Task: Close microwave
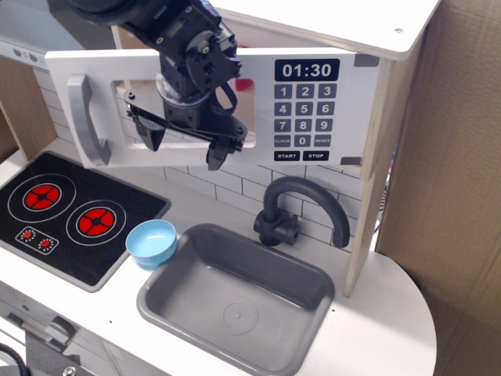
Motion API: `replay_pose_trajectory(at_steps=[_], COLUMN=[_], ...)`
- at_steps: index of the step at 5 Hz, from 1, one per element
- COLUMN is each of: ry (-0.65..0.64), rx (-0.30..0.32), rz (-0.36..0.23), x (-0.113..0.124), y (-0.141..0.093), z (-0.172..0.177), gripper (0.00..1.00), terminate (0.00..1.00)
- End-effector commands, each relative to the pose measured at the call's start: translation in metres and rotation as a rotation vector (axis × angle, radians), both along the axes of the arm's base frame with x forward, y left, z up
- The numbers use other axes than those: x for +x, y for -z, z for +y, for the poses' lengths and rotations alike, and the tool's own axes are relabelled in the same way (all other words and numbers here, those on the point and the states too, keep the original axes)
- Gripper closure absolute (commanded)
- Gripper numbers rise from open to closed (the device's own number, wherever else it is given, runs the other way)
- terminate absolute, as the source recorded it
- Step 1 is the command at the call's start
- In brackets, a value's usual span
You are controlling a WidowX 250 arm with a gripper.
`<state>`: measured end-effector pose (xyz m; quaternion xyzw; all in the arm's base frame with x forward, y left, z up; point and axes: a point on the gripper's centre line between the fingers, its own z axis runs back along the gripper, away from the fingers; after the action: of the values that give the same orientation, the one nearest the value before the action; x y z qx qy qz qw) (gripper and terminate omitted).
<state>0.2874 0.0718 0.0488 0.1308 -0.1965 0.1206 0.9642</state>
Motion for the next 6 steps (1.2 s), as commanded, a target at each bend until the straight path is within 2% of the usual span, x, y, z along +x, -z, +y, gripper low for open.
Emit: replay_pose_trajectory(at_steps=[1,3,5,6], ry=[0.061,0.102,0.152,0.181], rx=[0.026,0.013,0.025,0.024], rz=[-0.123,-0.192,-0.210,-0.199], x=[0.039,0.066,0.080,0.086], y=[-0.021,-0.021,-0.022,-0.023], z=[0.021,0.030,0.037,0.038], gripper=[0.00,0.00,0.00,0.00], terminate=[0.00,0.00,0.00,0.00])
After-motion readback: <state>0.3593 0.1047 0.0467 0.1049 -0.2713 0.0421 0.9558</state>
